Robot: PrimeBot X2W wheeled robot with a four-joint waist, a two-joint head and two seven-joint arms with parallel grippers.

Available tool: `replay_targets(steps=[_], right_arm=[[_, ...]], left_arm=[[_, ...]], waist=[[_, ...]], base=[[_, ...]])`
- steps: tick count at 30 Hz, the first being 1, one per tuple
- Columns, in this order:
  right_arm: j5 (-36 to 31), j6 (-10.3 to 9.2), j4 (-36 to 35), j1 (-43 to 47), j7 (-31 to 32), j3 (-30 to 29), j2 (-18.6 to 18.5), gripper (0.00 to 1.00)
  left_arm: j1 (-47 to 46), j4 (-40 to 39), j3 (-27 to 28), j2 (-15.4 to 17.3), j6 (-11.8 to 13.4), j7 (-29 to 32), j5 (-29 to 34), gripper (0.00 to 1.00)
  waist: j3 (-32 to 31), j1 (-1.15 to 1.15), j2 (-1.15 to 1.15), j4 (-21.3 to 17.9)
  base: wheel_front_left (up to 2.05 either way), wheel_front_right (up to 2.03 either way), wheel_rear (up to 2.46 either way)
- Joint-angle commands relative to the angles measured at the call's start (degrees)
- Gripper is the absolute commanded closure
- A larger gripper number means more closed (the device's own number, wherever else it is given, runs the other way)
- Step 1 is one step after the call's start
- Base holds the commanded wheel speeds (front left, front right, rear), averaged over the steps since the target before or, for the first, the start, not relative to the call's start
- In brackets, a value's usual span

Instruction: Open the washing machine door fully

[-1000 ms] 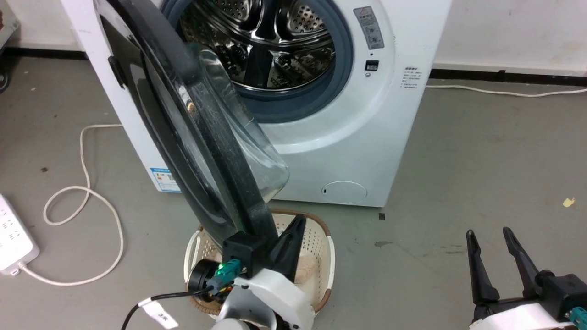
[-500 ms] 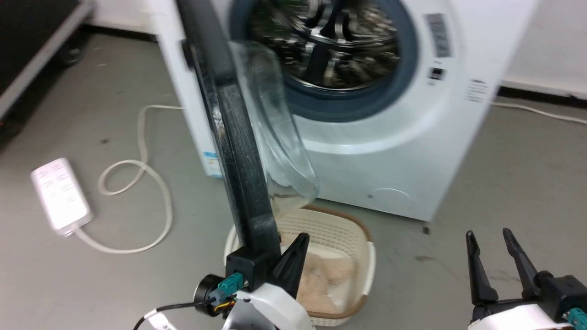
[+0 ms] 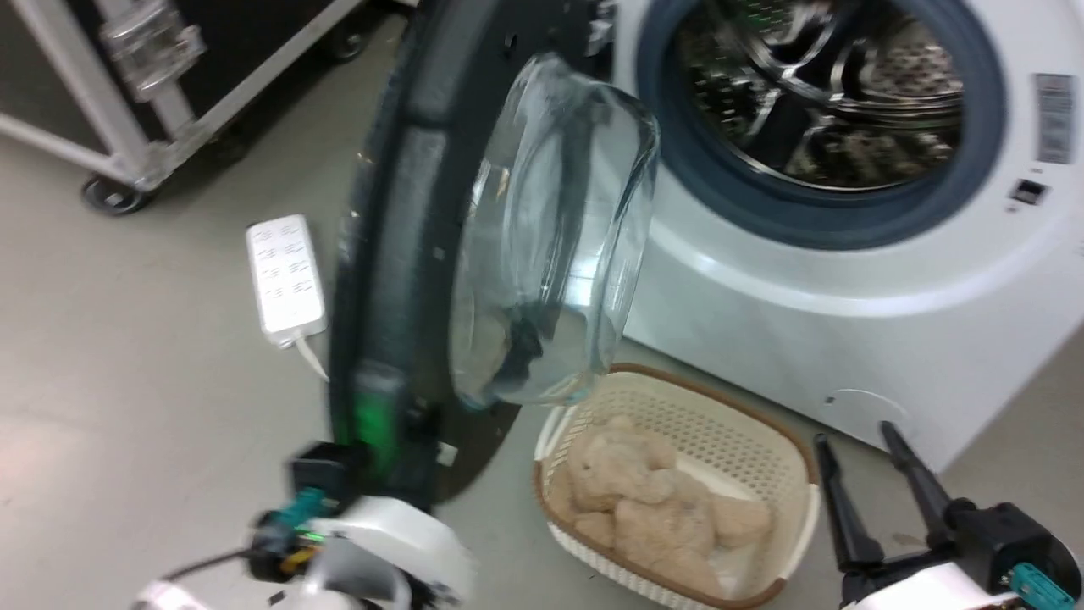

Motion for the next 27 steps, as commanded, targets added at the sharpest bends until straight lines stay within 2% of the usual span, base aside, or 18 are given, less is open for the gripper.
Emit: replay_targets(steps=[1, 5, 10, 14, 19, 23, 27], right_arm=[[-0.32, -0.05, -0.35, -0.49, 0.13, 0.05, 0.14, 0.0], [-1.66, -0.05, -1.16, -1.5, 1.11, 0.18, 0.14, 0.0], [-3.61, -0.05, -3.01, -3.22, 2.91, 0.54, -0.05, 0.0], [-4.31, -0.05, -5.02, -4.58, 4.62, 0.36, -1.73, 0.0], [-4.15, -0.05, -7.04, -5.17, 6.48, -1.0, -3.75, 0.0], [-3.85, -0.05, -7.9, -5.53, 6.85, -0.94, -4.58, 0.0], [-3.55, -0.05, -7.61, -5.66, 6.46, -1.52, -4.36, 0.0]], left_arm=[[-0.51, -0.27, 1.05, 0.73, 0.43, -0.36, -0.3, 1.0], [-3.16, -0.01, 5.96, 3.21, 0.92, -0.33, -2.61, 1.0], [-7.69, 2.53, 13.32, 6.49, 1.67, -1.02, -6.24, 1.0], [-12.29, 6.75, 17.64, 10.65, 0.0, -1.5, -8.38, 1.0], [-18.63, 14.08, 22.1, 13.69, -1.92, -2.22, -12.02, 1.0], [-22.07, 18.94, 23.36, 16.08, -2.91, -4.03, -12.01, 1.0], [-23.58, 21.98, 23.59, 16.87, -4.03, -6.3, -11.89, 1.0]], waist=[[1.6, 0.0, 0.0, 1.53], [4.53, 0.0, 0.0, 2.12], [9.21, 0.0, 0.0, 0.91], [13.25, 0.0, 0.0, -0.61], [17.16, 0.0, 0.0, -1.65], [18.78, 0.0, 0.0, -2.68], [18.39, 0.0, 0.0, -3.23]], base=[[0.0, 0.0, 0.0], [0.0, 0.0, 0.0], [0.0, 0.0, 0.0], [0.0, 0.0, 0.0], [0.0, 0.0, 0.0], [0.0, 0.0, 0.0], [0.0, 0.0, 0.0]])
